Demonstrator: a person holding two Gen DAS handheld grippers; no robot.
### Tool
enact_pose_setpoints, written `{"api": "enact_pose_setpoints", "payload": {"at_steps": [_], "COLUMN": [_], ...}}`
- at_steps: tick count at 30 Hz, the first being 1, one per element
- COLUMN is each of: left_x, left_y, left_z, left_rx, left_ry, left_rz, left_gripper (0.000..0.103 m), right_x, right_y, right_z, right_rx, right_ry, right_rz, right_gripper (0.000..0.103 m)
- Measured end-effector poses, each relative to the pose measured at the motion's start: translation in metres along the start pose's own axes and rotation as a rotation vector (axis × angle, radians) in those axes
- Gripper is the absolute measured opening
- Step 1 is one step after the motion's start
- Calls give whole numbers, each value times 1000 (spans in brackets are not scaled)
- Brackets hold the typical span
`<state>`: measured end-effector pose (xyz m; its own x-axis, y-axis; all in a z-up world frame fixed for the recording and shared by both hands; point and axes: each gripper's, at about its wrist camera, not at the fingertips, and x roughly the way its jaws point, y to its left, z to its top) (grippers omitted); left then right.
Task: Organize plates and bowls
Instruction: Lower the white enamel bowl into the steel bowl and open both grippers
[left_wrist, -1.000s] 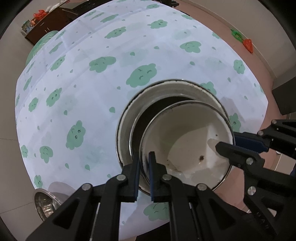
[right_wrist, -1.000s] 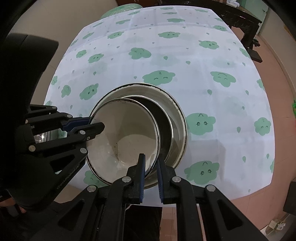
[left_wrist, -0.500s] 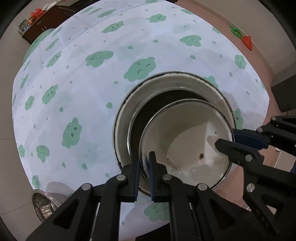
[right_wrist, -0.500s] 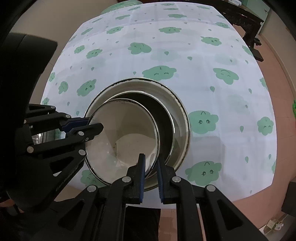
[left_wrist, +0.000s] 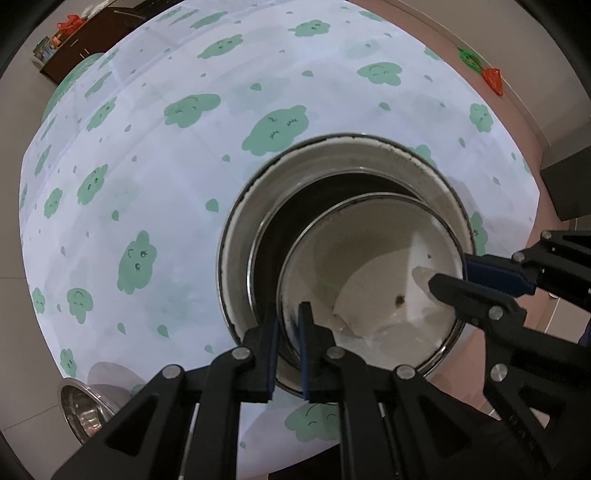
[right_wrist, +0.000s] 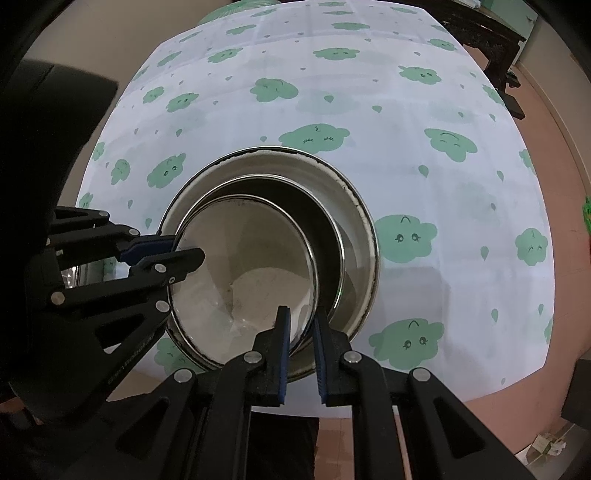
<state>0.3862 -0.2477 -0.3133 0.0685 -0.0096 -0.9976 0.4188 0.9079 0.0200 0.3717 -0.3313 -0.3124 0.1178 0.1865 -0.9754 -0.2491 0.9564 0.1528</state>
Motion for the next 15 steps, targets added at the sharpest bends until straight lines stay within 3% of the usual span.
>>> {"api": "enact_pose_setpoints", "payload": {"at_steps": [8,10,12,15], "left_x": [0,-1,-4,-7], "left_y": [0,-1,0,2], "left_z": [2,3,2,2], "left_rx": [-3,-1,-2,-13], "left_ry": [-7,-14,-17,-19], "left_rz": [-1,1,-2,-4], "left_gripper": [11,11,11,12], "right_x": [-1,-2,-4,-8], "right_y": [0,0,2,2], "right_z": [-1,0,-1,-1], "right_rx": [1,5,-1,-2], "right_ry": [0,-3,-6,-22], "right_rz": [5,21,23,22], "right_gripper": [16,26,43,47]}}
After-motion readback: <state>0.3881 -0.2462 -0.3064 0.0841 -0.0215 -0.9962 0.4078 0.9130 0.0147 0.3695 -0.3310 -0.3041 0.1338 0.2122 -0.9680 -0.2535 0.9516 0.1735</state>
